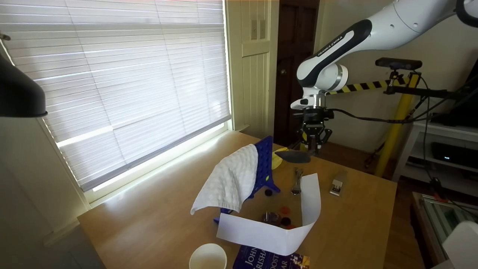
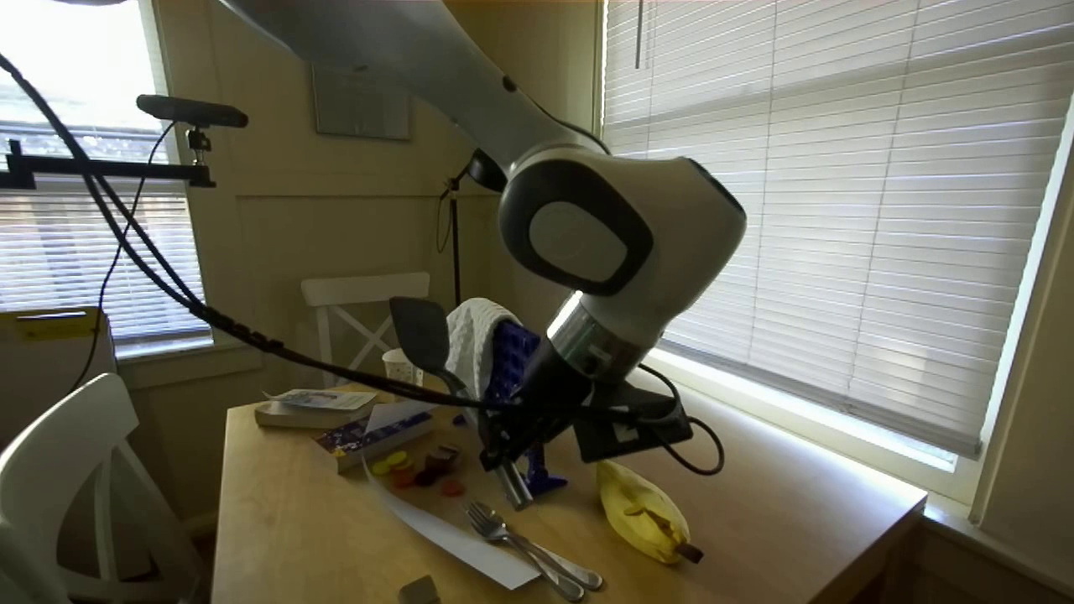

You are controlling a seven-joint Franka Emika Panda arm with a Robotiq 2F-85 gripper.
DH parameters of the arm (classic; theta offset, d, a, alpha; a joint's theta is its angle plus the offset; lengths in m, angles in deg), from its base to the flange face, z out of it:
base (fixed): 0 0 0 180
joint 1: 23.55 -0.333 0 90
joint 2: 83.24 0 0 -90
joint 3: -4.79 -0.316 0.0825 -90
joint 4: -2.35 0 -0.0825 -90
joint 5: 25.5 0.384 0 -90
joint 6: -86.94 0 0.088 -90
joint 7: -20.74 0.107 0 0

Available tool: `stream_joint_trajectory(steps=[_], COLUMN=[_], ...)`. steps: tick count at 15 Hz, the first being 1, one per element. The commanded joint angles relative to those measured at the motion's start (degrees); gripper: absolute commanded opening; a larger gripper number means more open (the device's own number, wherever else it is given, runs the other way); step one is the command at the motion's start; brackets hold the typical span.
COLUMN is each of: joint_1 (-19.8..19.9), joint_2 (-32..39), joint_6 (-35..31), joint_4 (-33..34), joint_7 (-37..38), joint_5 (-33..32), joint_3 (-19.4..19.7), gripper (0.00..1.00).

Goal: Move the stapler downwards and the spatula forward onto the table

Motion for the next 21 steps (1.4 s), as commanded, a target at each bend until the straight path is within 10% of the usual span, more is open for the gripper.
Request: stream_joint_trajectory(steps=[1, 12, 21], joint_1=[2.79, 2.88, -2.27], joint_2=[-0.16, -3.01, 4.21], joint_6=[10.15, 1.32, -32.90], joint_4=[3.31, 3.04, 2.67], joint_7=[-5.97, 2.94, 14.64], joint_5=[5.85, 30.94, 30.69], joint_3=[-0.53, 5.54, 5.66], gripper=[0.06, 0.06, 0.06])
